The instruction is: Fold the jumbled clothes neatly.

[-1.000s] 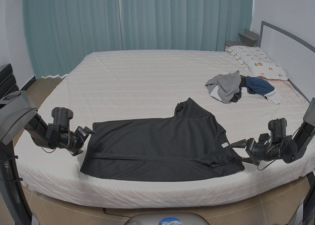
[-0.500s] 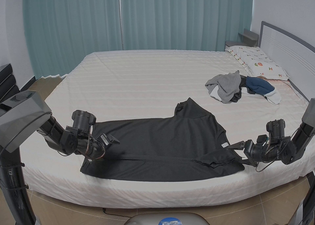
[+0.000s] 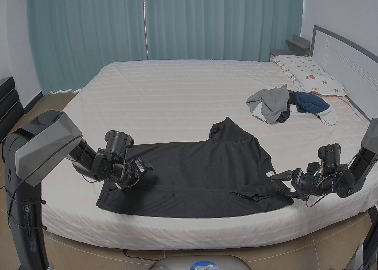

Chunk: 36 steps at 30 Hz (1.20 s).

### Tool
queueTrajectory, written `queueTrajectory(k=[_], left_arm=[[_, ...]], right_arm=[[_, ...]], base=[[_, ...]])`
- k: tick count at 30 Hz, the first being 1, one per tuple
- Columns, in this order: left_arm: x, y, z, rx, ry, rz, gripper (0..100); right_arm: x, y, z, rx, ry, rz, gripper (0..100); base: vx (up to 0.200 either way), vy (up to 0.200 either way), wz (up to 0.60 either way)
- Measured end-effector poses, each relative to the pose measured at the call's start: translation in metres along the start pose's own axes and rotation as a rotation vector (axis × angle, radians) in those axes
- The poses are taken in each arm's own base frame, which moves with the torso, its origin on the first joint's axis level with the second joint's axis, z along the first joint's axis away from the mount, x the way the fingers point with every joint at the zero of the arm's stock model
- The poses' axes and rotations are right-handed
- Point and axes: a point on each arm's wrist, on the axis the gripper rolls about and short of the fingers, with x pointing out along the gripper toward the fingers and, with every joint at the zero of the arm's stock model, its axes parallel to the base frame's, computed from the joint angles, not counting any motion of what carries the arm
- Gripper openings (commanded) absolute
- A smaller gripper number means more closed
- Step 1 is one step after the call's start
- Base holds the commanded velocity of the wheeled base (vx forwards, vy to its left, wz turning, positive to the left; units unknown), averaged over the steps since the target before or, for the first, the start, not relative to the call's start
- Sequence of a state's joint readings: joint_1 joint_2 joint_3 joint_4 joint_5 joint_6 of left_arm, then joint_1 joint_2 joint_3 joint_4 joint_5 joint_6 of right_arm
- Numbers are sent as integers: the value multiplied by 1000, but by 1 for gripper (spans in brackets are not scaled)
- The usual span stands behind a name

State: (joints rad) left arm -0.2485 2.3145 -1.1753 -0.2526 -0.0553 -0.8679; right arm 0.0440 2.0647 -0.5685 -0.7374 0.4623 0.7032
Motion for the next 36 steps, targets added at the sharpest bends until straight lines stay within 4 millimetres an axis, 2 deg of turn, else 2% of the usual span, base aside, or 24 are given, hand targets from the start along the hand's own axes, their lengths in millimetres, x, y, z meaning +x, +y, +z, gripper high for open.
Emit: queueTrajectory(k=[10,17,25,36], left_arm=[[-7,11,45,-73,-94,-11,100],[-20,31,78,-139,-150,-6,100],[-34,52,79,-116,-47,35,100],[-24,58,75,-94,-23,49,100]], right_arm=[[2,-2,-1,4,6,-6,100],[2,-3,-1,5,8,-8,100],[3,-4,1,-1,-22,-38,100],[6,-5,3,0,-27,-45,100]], base=[[0,0,0],[0,0,0],[0,0,0],[0,0,0]])
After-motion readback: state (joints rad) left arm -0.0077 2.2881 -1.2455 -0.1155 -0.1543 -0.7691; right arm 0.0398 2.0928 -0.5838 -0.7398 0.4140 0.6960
